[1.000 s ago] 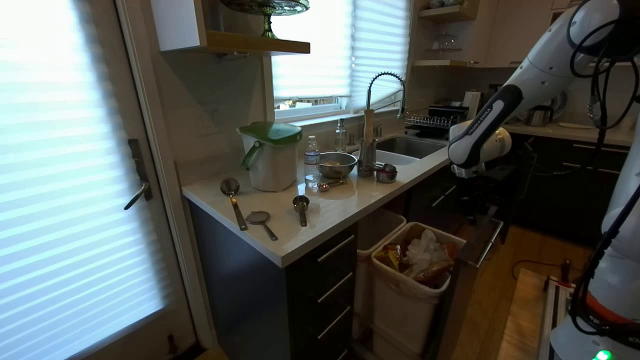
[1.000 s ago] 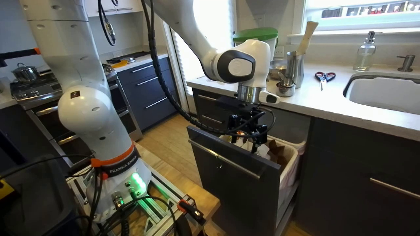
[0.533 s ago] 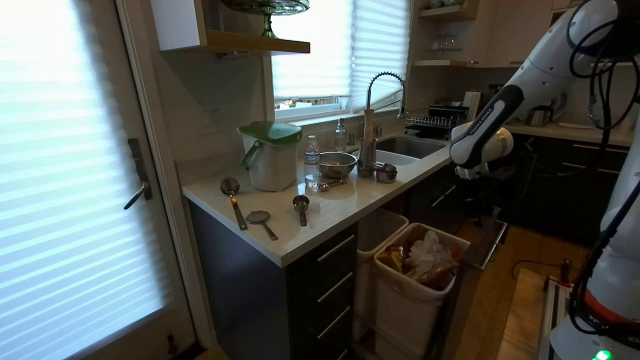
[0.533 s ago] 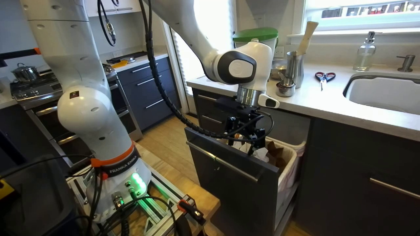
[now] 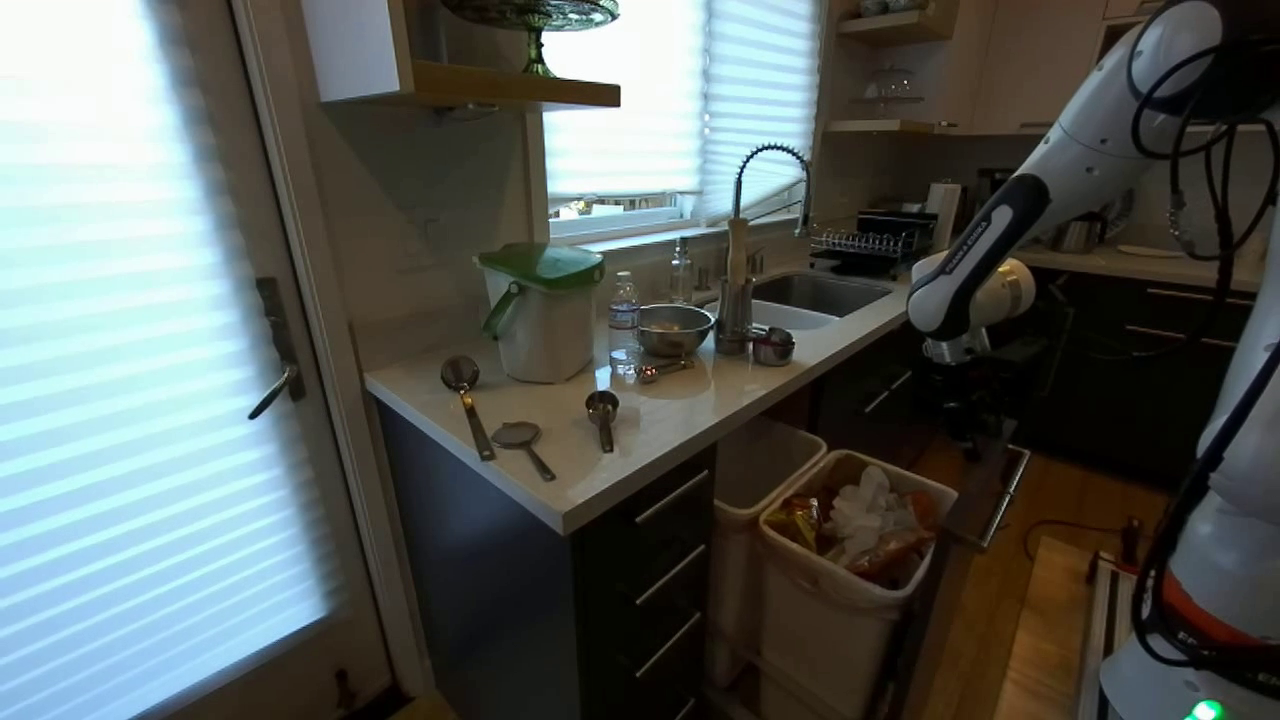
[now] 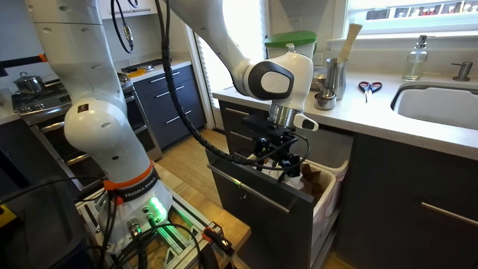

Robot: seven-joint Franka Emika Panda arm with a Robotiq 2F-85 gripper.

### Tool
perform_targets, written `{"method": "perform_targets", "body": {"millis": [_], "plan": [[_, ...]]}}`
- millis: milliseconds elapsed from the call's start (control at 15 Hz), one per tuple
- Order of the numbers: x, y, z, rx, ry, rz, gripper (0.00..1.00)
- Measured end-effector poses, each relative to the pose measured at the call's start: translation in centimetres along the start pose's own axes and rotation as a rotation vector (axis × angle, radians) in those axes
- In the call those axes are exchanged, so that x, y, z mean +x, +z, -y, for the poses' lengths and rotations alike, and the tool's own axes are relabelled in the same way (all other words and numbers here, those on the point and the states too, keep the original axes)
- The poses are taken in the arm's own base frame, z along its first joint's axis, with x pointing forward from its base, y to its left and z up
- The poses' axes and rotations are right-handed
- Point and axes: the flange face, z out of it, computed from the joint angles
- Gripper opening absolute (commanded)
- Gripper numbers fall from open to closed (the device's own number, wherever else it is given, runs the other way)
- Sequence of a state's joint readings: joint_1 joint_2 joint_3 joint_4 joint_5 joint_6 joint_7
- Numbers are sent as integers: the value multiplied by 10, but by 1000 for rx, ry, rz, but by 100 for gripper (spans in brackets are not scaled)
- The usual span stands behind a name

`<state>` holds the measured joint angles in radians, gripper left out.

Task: Open the bin compartment

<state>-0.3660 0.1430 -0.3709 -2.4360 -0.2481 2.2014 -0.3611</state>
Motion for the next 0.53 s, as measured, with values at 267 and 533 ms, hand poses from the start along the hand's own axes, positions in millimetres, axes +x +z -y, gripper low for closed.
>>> {"method": "perform_targets", "body": {"millis": [267, 533], "plan": [[-7, 10, -7, 16, 18, 35, 100], [-13, 17, -12, 26, 27, 68, 100]]}}
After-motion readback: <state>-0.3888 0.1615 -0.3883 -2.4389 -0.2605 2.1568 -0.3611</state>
